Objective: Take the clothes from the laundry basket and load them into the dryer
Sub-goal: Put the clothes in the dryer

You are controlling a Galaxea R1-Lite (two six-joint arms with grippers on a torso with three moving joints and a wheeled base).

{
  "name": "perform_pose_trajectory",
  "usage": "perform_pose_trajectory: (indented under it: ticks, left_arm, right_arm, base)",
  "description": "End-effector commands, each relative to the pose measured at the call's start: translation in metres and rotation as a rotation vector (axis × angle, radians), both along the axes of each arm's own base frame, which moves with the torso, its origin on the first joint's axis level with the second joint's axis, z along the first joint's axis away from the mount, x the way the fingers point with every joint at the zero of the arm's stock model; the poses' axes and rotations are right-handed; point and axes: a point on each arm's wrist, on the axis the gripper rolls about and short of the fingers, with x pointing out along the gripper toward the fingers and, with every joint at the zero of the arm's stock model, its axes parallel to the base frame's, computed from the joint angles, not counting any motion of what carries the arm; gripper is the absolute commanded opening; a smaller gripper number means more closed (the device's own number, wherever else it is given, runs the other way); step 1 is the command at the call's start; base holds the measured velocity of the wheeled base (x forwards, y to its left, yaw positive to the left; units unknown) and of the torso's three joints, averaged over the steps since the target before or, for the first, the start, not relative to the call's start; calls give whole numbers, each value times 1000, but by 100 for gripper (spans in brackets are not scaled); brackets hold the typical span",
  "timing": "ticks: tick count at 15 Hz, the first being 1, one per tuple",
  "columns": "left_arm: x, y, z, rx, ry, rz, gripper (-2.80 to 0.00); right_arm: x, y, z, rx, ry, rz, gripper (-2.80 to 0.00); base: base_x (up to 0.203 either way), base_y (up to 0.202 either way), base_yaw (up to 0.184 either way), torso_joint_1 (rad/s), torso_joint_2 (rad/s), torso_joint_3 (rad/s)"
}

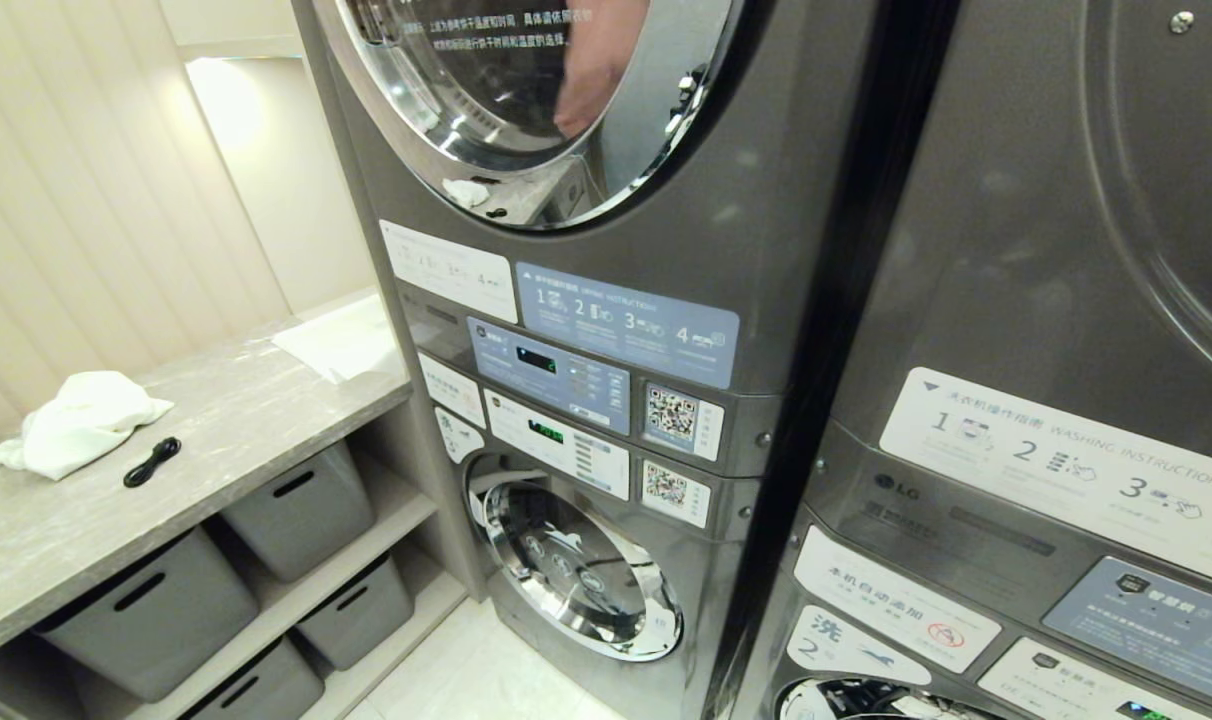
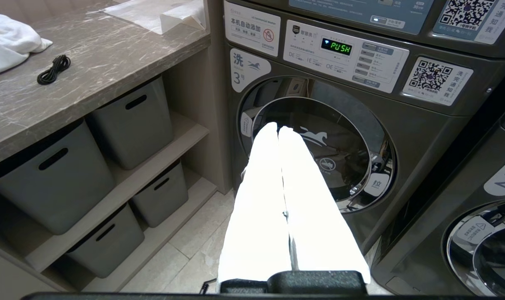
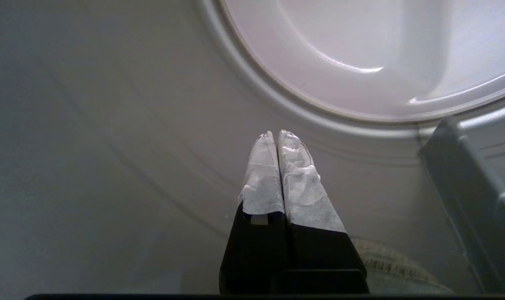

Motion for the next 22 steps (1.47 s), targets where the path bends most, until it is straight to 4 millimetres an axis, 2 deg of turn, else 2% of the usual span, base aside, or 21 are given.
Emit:
perform_pose_trajectory:
  ticks: [1,5,9,12,14,15,19,22]
  left_arm:
    - [0,0,0,0,0,0,-280]
    - [0,0,0,0,0,0,-280]
    - [0,0,0,0,0,0,-280]
    - [0,0,0,0,0,0,-280]
    - [0,0,0,0,0,0,-280]
    - [0,0,0,0,0,0,-280]
    - [0,0,0,0,0,0,-280]
    - [0,0,0,0,0,0,-280]
  right_arm:
    - [-16,4,14,-4,-29,9,-280]
    - [-36,10,29,3,-78,90,-280]
    - [-42,10,35,7,-96,80,-280]
    - [-84,15,62,-17,-170,57,-280]
    - [-124,19,75,-17,-172,3,-280]
    - [-143,22,75,-10,-152,-30,-280]
    - [-214,34,43,2,29,-158,-280]
    - [-241,42,11,-49,190,-195,-280]
  base:
    - [0,0,0,0,0,0]
    - [0,0,0,0,0,0]
    - [0,0,0,0,0,0]
    - [0,0,0,0,0,0]
    - [0,0,0,0,0,0]
    - [0,0,0,0,0,0]
    - [0,0,0,0,0,0]
    - [0,0,0,0,0,0]
